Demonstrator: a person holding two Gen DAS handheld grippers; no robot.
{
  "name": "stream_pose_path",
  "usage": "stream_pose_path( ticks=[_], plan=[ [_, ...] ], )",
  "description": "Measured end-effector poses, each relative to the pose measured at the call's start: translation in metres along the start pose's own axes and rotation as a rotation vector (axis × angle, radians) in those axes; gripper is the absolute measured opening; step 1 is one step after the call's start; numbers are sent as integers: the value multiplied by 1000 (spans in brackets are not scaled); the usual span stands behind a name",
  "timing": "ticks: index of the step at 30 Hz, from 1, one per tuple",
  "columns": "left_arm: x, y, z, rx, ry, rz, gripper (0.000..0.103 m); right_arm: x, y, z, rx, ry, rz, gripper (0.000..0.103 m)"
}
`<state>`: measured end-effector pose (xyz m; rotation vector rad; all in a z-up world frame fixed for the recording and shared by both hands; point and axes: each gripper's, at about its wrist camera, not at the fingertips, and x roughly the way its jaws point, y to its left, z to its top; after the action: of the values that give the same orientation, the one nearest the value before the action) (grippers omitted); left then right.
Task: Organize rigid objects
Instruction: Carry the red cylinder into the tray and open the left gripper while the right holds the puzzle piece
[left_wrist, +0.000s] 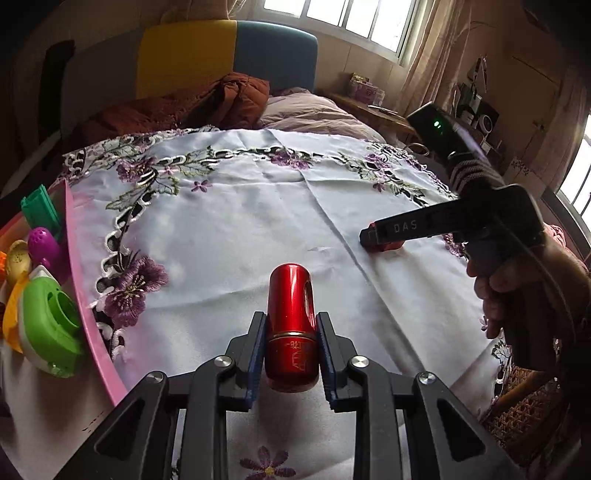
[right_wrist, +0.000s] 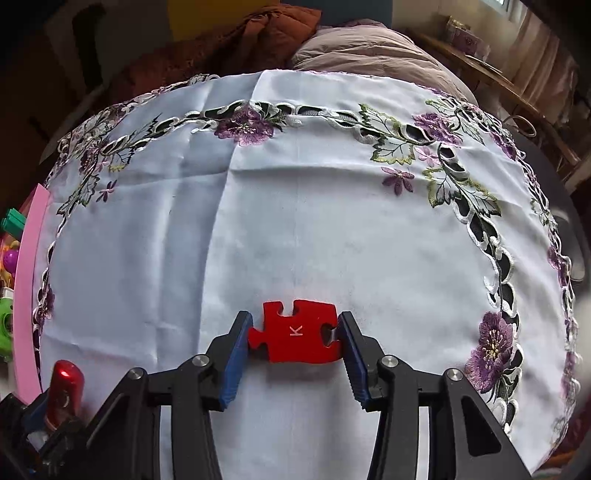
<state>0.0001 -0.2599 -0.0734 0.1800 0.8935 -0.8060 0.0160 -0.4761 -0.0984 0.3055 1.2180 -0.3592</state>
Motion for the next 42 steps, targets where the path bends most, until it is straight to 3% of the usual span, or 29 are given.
stream_pose_path(
  ticks=[13, 25, 34, 42],
  plan=[
    [-54, 7, 9, -25, -100, 40, 26, -1, 6, -1, -37, -11, -17, 48],
    [-94, 39, 2, -105, -157, 87, 26, -2, 9, -1, -58, -16, -30, 48],
    [-132, 104, -21, -274, -183, 130, 26, -3, 14, -4, -90, -19, -50, 47],
    [-158, 172, -64, -438, -174, 214, 26, -4, 14, -5, -105, -22, -57, 47]
  ],
)
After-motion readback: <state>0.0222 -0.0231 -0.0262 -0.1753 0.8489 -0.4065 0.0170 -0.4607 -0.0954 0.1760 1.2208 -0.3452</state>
